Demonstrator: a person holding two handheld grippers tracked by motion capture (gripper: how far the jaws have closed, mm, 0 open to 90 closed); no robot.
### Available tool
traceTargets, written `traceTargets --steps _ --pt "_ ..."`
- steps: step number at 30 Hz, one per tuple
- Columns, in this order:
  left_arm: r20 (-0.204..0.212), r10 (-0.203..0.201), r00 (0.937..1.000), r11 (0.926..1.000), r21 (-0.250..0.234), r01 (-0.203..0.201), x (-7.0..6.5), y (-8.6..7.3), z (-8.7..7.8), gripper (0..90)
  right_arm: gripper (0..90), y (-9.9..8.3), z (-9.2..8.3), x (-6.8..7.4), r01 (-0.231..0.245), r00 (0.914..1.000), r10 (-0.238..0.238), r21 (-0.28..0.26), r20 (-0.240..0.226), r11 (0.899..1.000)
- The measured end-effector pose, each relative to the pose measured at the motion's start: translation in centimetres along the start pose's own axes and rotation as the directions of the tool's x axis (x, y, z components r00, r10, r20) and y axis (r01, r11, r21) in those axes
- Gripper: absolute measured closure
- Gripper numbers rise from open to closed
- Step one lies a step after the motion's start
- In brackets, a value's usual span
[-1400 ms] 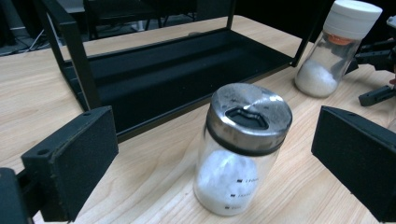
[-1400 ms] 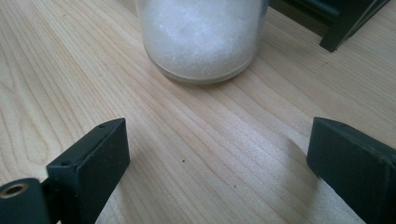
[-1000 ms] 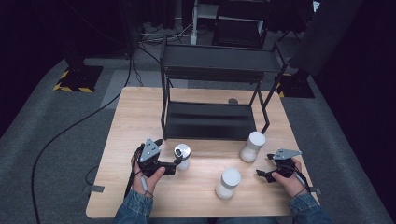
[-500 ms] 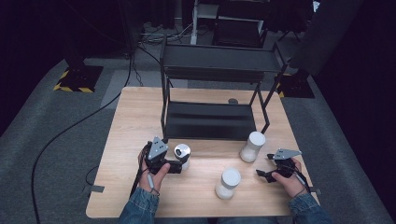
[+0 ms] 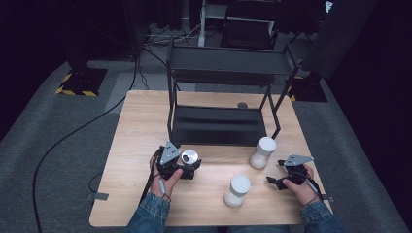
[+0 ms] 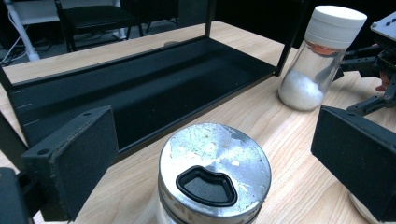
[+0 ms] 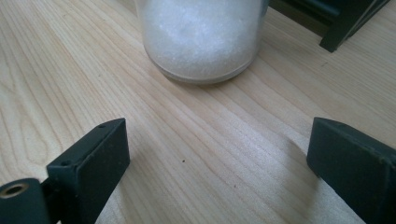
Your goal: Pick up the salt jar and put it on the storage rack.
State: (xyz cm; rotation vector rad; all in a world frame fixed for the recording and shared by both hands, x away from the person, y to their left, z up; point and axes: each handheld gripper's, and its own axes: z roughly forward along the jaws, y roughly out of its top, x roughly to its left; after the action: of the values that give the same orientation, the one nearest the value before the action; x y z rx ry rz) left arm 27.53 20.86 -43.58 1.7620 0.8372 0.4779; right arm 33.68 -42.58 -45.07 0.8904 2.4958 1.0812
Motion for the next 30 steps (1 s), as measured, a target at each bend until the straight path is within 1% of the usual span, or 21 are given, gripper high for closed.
traceTargets --steps 3,7,9,17,23,26,28,30 --pt "-0.003 0.005 1.0 1.0 0.001 -0.005 0.0 -0.1 0.2 0.6 5.8 0.0 0.0 0.0 0.0 1.0 0.0 0.0 0.0 1.0" --pt "-0.002 0.0 1.0 0.9999 0.012 0.0 0.0 -0.1 0.6 1.0 5.8 0.0 0.0 0.0 0.0 1.0 0.0 0.0 0.0 1.0" --pt "-0.008 0.011 0.9999 0.9998 0.017 -0.011 -0.1 -0.2 0.8 3.0 5.8 0.0 0.0 0.0 -0.001 1.0 0.001 0.0 0.001 1.0" --pt "-0.01 -0.012 0.9999 0.9992 0.037 0.013 0.2 -1.1 1.4 5.3 5.8 0.0 0.0 0.1 -0.003 1.0 0.003 0.0 0.003 1.0" --pt "-0.004 0.016 0.9999 0.997 0.076 -0.015 0.0 -1.0 2.0 7.5 5.8 0.0 0.0 0.1 -0.003 1.0 0.003 0.0 0.003 1.0" --pt "-0.005 0.012 0.9999 0.996 0.088 -0.012 0.0 -1.0 2.2 8.9 5.8 0.0 0.0 0.1 -0.003 1.0 0.003 0.0 0.003 1.0" --pt "-0.007 0.019 0.9998 0.9952 0.097 -0.018 0.0 -1.0 2.2 9.8 5.8 0.0 0.0 0.1 -0.003 1.0 0.003 0.0 0.003 1.0" --pt "-0.01 0.01 0.9999 0.9946 0.104 -0.009 0.0 -1.1 2.4 10.6 5.8 0.0 0.0 0.1 -0.003 1.0 0.003 0.0 0.003 1.0"
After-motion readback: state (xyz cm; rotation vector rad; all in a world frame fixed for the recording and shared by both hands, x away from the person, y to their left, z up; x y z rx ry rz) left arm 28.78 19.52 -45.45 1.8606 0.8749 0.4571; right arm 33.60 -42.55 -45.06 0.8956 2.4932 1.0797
